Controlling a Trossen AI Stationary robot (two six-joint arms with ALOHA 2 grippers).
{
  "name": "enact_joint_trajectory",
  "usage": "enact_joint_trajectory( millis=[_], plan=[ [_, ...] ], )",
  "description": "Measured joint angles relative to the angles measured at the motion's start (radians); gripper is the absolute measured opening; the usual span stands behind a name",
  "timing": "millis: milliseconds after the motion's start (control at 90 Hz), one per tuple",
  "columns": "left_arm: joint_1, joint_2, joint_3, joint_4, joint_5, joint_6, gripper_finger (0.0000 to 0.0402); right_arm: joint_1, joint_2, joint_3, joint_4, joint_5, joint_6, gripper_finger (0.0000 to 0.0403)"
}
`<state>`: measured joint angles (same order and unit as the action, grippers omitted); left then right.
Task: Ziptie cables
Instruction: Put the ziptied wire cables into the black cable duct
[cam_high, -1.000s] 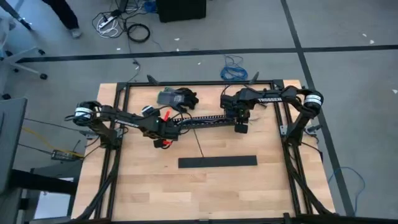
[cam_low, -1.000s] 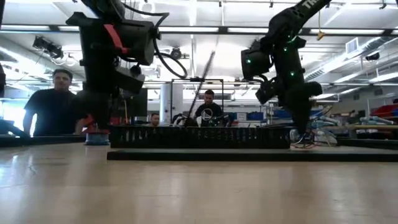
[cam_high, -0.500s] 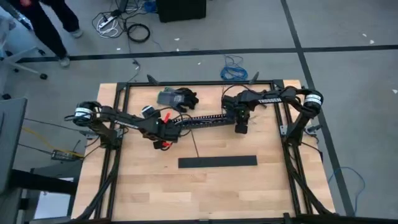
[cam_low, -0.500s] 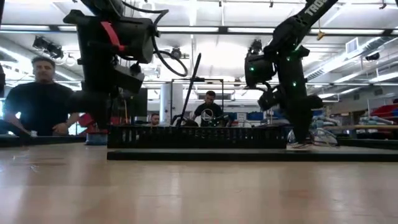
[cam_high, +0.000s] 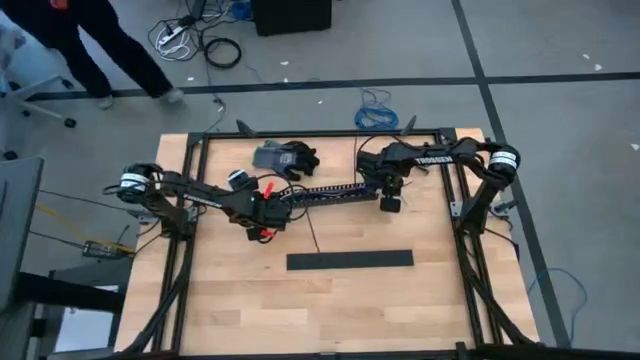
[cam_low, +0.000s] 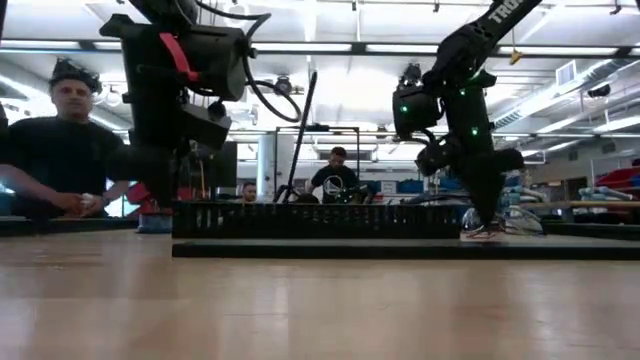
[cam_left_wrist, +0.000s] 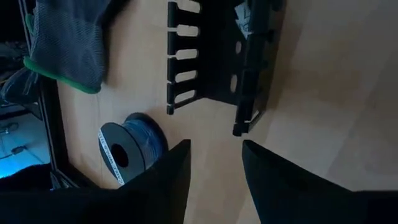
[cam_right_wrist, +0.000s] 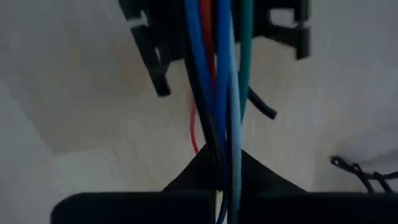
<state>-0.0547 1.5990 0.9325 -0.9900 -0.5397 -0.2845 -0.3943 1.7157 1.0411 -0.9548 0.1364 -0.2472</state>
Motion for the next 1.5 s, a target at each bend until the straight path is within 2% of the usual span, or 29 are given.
enact_joint_trajectory(
  millis=[78,233,356,500,644,711,900,1089,1222,1300,1389,1500],
  plan=[
    [0.0,0.0,0.0,0.0,0.0,0.008,0.0137,0.001,0.0,-0.002,-0.011,0.032,-0.019,0.0005],
    [0.0,0.0,0.0,0.001,0.001,0.015,0.0137,0.008,0.0,0.005,-0.081,0.208,-0.024,0.0003],
    [0.0,0.0,0.0,0.001,0.002,0.014,0.0137,0.014,0.0,0.006,-0.118,0.24,-0.019,0.0002],
    [0.0,0.0,0.0,0.003,0.002,0.013,0.0137,0.034,0.0,0.006,-0.114,0.224,-0.02,0.0002],
    [0.0,0.0,0.0,0.005,0.002,0.005,0.0137,0.04,0.0,0.006,-0.045,0.097,-0.021,0.0013],
    [0.0,0.0,0.0,0.004,0.002,-0.006,0.0137,0.04,0.0,0.006,-0.042,0.076,-0.022,0.0026],
    [0.0,0.0,0.0,0.004,0.002,-0.002,0.0137,0.039,0.0,0.006,-0.12,0.091,0.06,0.0089],
    [0.0,0.0,0.0,0.011,0.002,0.008,0.0137,0.058,0.0,0.017,-0.184,0.189,0.035,0.0162],
    [0.0,0.0,0.0,0.016,0.002,0.009,0.0137,0.077,-0.002,0.08,-0.208,0.254,-0.014,0.0185],
    [0.0,0.0,0.0,0.019,0.002,0.009,0.0137,0.086,-0.009,0.137,-0.21,0.258,-0.038,0.0188],
    [0.0,0.0,0.0,0.021,0.002,0.01,0.0137,0.092,-0.015,0.205,-0.22,0.216,-0.044,0.0188],
    [0.0,0.0,0.0,0.021,0.002,0.012,0.0137,0.092,-0.016,0.286,-0.23,0.081,-0.024,0.0188]
  ],
)
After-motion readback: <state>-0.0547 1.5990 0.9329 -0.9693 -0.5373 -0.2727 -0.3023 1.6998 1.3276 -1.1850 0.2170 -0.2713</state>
